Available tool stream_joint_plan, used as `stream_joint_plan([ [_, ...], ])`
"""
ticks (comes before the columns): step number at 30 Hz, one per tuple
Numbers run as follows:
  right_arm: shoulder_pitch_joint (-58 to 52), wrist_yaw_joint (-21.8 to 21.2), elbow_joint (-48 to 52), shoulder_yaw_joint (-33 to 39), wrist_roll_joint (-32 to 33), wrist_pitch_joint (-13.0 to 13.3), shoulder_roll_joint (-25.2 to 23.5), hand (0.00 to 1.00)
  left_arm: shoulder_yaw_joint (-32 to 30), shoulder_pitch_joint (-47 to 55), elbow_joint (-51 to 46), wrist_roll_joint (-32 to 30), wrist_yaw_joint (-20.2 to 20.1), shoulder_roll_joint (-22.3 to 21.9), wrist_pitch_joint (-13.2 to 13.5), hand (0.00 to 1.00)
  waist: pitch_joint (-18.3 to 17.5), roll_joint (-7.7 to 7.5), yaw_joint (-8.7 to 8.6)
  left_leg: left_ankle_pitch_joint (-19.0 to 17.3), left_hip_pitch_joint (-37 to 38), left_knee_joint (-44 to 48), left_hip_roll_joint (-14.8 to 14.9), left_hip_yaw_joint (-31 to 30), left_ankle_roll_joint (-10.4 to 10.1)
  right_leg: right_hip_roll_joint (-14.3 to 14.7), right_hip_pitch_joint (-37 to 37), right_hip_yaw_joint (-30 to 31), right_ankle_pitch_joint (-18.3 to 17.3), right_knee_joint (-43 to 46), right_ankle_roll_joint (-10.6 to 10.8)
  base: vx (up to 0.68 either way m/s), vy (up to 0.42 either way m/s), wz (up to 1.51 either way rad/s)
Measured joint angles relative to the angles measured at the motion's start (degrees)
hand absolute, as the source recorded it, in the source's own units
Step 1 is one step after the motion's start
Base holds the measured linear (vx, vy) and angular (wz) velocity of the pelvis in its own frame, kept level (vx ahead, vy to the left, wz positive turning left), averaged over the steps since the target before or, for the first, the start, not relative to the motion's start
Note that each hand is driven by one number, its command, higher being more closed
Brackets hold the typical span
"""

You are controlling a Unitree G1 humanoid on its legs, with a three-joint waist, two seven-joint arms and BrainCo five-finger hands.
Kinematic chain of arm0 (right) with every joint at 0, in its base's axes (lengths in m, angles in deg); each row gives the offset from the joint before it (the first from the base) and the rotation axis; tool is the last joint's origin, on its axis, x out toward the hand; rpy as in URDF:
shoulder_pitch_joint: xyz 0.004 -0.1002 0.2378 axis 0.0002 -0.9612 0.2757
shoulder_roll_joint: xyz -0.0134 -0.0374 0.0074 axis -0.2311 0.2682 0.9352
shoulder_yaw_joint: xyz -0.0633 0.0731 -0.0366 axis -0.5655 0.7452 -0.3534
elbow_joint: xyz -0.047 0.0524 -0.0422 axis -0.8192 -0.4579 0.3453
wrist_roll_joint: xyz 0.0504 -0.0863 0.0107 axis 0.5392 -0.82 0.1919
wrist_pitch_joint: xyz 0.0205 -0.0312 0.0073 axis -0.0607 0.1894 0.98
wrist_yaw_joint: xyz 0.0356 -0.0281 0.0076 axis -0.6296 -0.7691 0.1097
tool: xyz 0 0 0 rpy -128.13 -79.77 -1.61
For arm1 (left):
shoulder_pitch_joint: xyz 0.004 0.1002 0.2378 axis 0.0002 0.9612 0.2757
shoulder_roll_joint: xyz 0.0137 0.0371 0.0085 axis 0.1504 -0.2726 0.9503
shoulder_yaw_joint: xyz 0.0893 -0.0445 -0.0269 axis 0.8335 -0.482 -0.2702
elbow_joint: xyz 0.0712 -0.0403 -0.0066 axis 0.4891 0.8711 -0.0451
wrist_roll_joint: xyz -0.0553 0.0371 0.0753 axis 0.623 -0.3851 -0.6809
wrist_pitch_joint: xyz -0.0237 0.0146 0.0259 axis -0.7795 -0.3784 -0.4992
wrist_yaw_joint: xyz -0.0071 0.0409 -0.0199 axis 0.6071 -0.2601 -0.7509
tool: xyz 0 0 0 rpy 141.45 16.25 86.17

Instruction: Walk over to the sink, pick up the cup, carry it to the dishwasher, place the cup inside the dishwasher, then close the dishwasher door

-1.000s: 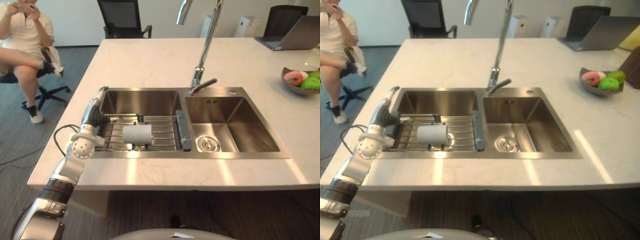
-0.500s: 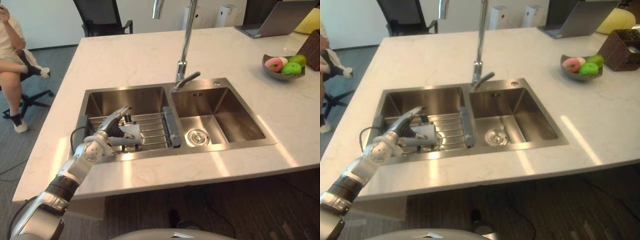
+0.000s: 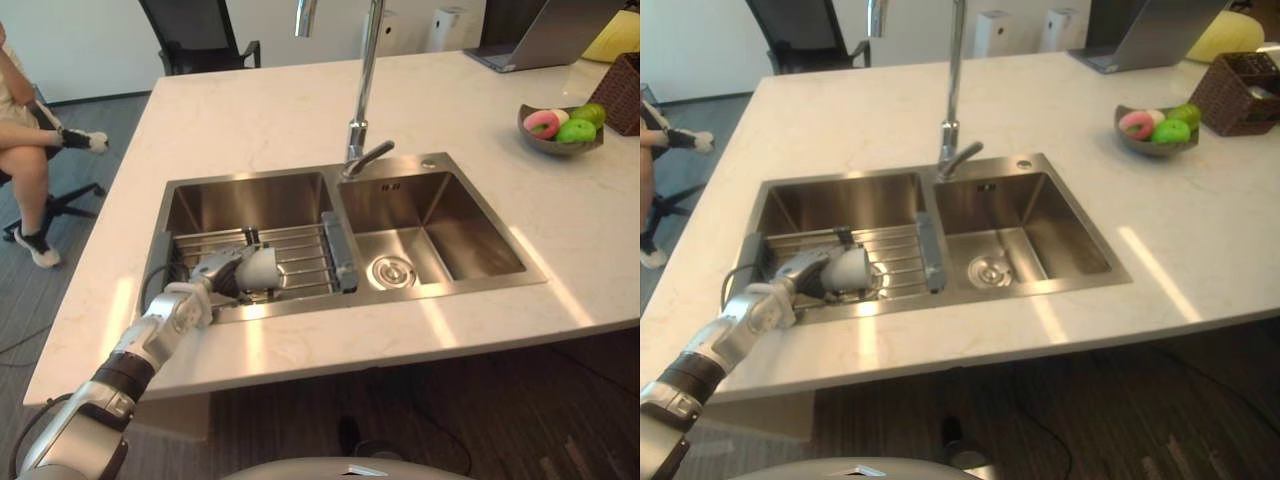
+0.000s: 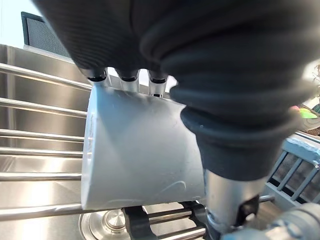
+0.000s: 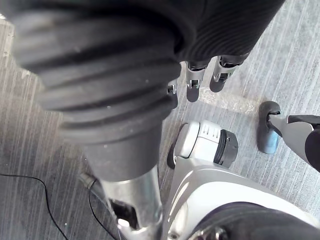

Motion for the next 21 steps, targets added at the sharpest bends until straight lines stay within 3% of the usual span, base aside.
stream_joint_plan([
  [16, 0.00, -0.03, 0.05, -1.55, 1.30, -0.97, 0.63, 0.00, 1.78, -2.74, 3.06, -2.74, -2.14, -0.43, -1.42, 0.00, 0.00, -0.01, -0.48, -0.10, 0.34, 0.05, 0.28, 0.46, -0.17, 0.21, 0.18, 0.04, -0.01, 0.00, -0.02, 0.00, -0.001, 0.00],
  [21, 0.02, -0.03, 0.07, -2.49, 1.54, -0.97, 1.05, 0.00, 2.49, -3.21, 4.67, -6.74, -3.70, -1.18, -1.35, 0.00, 0.22, 0.14, -0.79, -0.32, 1.23, 0.02, 0.40, 1.06, -0.29, 0.38, 0.83, 0.20, -0.10, 0.00, -0.04, -0.01, -0.006, -0.04],
])
